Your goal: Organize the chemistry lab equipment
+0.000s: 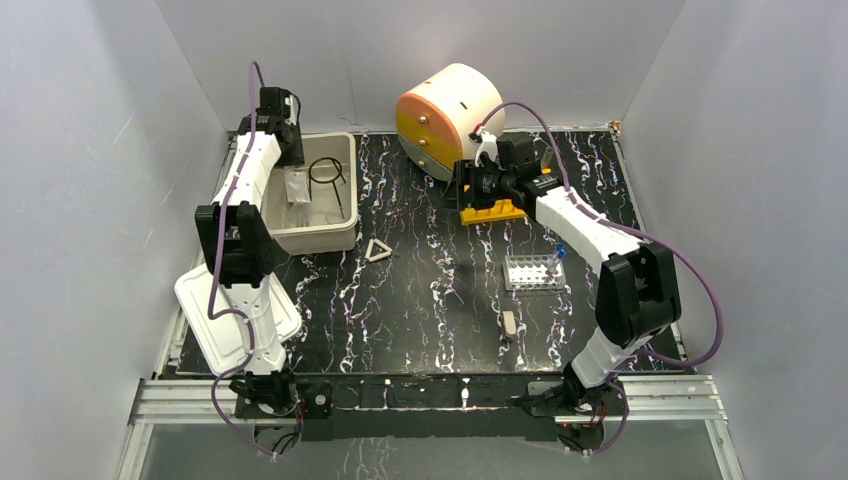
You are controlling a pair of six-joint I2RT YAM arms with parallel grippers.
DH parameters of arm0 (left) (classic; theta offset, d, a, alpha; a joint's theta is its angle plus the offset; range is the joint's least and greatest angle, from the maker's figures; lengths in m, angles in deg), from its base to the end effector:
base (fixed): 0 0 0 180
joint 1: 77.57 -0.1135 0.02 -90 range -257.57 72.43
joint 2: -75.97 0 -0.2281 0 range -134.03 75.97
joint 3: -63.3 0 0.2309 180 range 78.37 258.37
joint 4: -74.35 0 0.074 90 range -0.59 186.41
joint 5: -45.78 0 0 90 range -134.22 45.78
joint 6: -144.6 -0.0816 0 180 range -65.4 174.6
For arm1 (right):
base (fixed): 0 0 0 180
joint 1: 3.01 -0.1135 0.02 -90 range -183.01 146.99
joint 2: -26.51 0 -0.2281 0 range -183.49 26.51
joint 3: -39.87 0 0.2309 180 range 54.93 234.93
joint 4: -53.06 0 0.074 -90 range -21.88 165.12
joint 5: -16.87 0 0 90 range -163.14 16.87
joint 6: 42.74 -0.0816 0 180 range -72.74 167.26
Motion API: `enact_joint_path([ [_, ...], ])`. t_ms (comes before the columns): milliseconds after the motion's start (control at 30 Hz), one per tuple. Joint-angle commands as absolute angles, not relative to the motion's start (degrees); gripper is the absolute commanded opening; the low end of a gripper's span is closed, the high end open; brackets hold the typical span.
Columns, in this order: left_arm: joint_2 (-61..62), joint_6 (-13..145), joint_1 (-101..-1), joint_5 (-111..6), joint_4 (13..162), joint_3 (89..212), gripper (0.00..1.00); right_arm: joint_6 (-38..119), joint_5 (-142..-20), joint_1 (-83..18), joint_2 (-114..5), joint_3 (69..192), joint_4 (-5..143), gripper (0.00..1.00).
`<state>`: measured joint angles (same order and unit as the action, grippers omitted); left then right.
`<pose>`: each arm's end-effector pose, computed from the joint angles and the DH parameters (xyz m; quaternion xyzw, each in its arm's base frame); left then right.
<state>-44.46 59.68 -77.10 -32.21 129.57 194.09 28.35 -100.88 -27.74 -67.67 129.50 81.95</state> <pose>0.4718 0.0131 0.2432 -0.0771 0.9160 0.0780 0.3859 0.3373 0.1972 0.2421 -0.1569 0.8481 0.3670 0.3485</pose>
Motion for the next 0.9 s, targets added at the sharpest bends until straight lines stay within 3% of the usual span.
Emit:
enact_joint_path([
  [0, -44.88, 59.07, -77.48, -30.81, 130.62, 197.29, 0.4, 29.71, -97.78, -28.4, -68.52, 133.61, 81.31, 0.71],
  [67, -41.8, 59.57, -77.48, -32.93, 130.4, 197.8, 0.53, 32.04, -95.39, -30.64, -69.64, 135.13, 82.76, 0.71],
  [100, -40.19, 59.6, -77.48, -34.7, 129.93, 197.54, 0.54, 32.7, -94.33, -31.47, -70.25, 135.52, 83.19, 0.71],
  [333, -27.22, 64.12, -77.48, -45.85, 124.46, 190.54, 0.6, 37.08, -88.35, -37.38, -72.91, 137.1, 83.37, 0.72],
  [567, -8.43, 75.07, -77.48, -63.22, 106.13, 166.29, 0.63, 39.05, -78.34, -45.16, -78.87, 141.5, 83.2, 0.74],
  [867, 2.83, 72.67, -76.52, -66.8, 106.35, 158.01, 0.69, 35.99, -75.74, -49.66, -90.01, 152.25, 88.82, 0.7],
])
